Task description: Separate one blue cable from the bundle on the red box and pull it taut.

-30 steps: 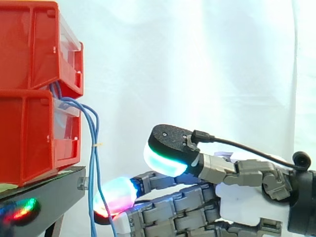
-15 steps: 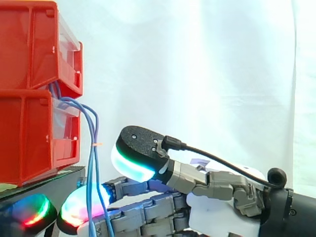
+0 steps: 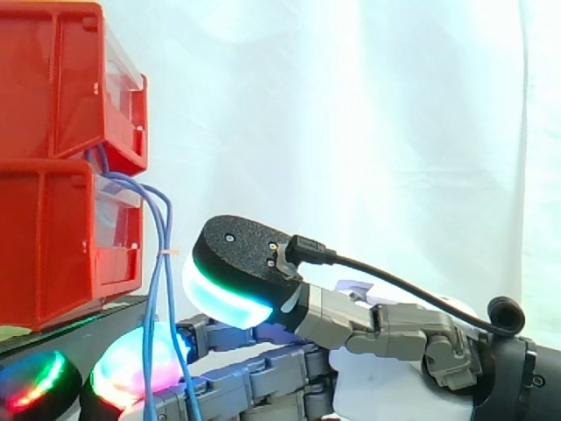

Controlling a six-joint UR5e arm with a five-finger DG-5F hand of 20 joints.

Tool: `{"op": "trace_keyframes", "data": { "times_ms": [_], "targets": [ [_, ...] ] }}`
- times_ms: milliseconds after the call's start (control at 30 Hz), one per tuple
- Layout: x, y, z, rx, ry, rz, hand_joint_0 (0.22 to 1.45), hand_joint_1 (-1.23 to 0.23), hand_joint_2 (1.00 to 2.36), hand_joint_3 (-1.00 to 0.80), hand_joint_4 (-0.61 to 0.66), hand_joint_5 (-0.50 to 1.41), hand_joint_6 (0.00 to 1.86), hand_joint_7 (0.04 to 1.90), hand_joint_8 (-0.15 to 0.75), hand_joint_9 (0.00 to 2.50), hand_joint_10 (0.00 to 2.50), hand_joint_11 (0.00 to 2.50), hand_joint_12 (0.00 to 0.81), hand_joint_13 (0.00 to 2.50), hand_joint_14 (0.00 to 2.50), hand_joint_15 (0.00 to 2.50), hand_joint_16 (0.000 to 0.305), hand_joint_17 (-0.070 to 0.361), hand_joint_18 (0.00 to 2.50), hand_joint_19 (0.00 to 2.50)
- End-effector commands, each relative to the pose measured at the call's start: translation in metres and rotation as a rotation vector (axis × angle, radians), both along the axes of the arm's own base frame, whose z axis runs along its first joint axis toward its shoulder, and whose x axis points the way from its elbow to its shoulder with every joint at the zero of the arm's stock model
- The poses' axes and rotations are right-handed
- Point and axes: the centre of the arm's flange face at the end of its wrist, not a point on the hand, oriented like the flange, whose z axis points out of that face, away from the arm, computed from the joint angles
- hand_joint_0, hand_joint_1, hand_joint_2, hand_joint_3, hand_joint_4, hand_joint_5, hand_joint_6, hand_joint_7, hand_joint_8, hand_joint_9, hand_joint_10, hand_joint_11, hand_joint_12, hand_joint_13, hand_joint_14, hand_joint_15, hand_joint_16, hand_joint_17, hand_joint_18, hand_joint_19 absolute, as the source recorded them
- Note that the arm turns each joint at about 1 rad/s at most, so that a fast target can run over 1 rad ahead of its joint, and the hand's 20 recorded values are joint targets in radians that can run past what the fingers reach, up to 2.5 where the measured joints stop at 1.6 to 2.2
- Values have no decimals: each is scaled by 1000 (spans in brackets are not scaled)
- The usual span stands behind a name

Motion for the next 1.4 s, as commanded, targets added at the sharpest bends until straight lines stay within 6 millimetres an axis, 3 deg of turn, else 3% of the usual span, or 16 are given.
{"op": "trace_keyframes", "data": {
  "times_ms": [0, 367, 600, 800, 967, 1200, 1367],
  "targets": [
    [0, 0, 0, 35, -6, 10, 550, -643, 1000, -500, 301, -61, 503, 1054, 220, 890, 0, 0, 368, 632, 9, 235, 48, 108, 428, 480],
    [0, 1, 3, 96, -25, 43, 580, -677, 1005, -434, 229, -35, 516, 1339, 218, 911, 0, 0, 366, 639, 10, 240, 46, 104, 453, 491],
    [-3, -1, 16, 129, -7, 60, 584, -690, 1009, -362, 208, -80, 728, 977, 225, 912, 0, 0, 372, 650, 10, 258, 46, 105, 470, 505],
    [-11, -5, 24, 138, 65, 58, 581, -702, 1012, -279, 191, -108, 834, 841, 242, 908, 0, 6, 386, 660, 11, 273, 49, 111, 493, 503],
    [-19, -10, 36, 161, 114, 57, 581, -713, 1011, -242, 219, -109, 878, 785, 262, 927, 0, 42, 406, 688, 10, 277, 53, 119, 537, 500],
    [-28, -15, 43, 190, 169, 53, 568, -694, 1008, -383, 219, -96, 878, 821, 249, 985, 2, 60, 381, 710, 13, 296, 48, 107, 547, 534],
    [-30, -20, 59, 193, 169, 47, 568, -679, 1008, -373, 212, -88, 867, 861, 251, 1023, 3, 72, 378, 727, 12, 295, 47, 107, 564, 533]
  ]
}}
